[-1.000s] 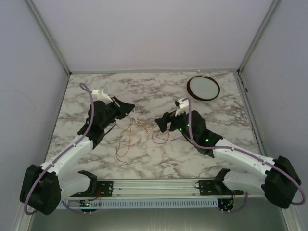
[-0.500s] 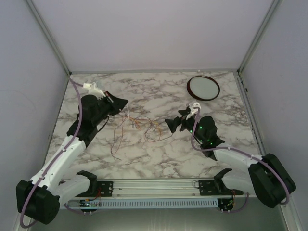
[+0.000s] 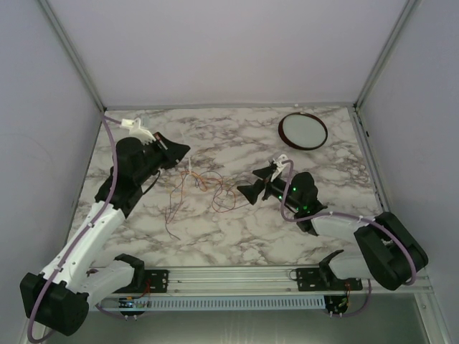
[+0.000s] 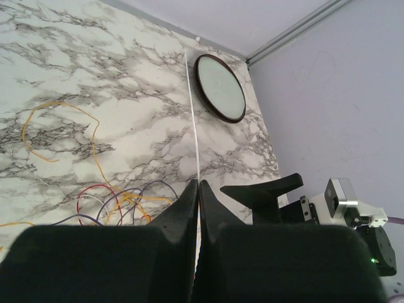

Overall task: Zip-tie the wires
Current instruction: Tie the cable at the center of the board, then adjust the cable at the center of the board.

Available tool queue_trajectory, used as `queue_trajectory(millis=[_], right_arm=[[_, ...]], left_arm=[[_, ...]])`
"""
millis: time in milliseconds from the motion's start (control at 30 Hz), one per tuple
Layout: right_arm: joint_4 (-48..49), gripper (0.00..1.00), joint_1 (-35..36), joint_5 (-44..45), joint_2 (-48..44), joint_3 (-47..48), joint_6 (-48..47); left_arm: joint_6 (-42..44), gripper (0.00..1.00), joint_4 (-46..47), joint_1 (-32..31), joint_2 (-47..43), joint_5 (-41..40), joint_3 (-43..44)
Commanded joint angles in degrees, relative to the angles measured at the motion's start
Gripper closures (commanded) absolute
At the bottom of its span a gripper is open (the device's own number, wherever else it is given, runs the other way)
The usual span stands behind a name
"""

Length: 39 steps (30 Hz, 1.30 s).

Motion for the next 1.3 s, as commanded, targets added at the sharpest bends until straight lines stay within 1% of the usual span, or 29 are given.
queue_trajectory(millis=[0,100,167,200,233,433,533,633,700,767,967,1200,1267], right_arm=[[7.98,0.14,-0.22,-8.72,1.84,1.27,-1.38],[13.02,0.28,0.45,-15.81,4.96,3.62,0.19],[14.61,0.38,1.57,-19.58,7.34,5.56,0.77],[14.82,0.41,2.35,-20.44,8.35,6.40,0.40],[14.89,0.43,3.17,-20.78,9.31,7.12,-0.40],[15.08,0.41,7.86,-17.57,14.34,12.25,-6.07],[13.99,0.34,8.99,-16.02,16.91,16.28,-7.52],[11.66,0.21,10.06,-13.99,18.65,19.62,-11.60],[8.46,0.18,10.54,-14.03,19.89,22.35,-13.91],[5.33,0.18,10.89,-15.12,21.38,24.35,-15.20],[3.06,0.19,12.08,-18.16,25.41,30.10,-15.67],[1.19,0.25,13.63,-20.08,27.74,32.50,-15.78],[0.99,0.29,13.90,-19.95,28.04,32.65,-15.74]], left_arm=[[1.24,1.00,-1.23,0.26,-1.79,0.43,1.07],[1.18,1.00,-1.17,0.27,-2.11,0.60,0.47],[1.02,1.00,-1.16,0.23,-2.25,0.70,0.21],[0.91,1.00,-1.10,0.26,-2.23,0.69,0.12],[0.82,1.00,-1.14,0.25,-2.23,0.88,0.10],[0.34,1.00,-0.45,0.25,-2.25,1.90,-0.66],[0.06,1.00,0.30,0.25,-2.37,2.32,-1.43],[-0.69,1.00,1.33,0.25,-2.53,2.62,-2.71],[-1.30,1.00,2.45,0.29,-2.59,3.02,-3.76],[-1.73,1.00,3.24,0.25,-2.69,3.36,-4.40],[-1.75,1.00,3.83,0.25,-2.74,3.51,-4.92],[-1.79,1.00,4.22,0.27,-2.67,3.50,-5.24],[-1.88,1.00,4.34,0.28,-2.68,3.60,-5.25]])
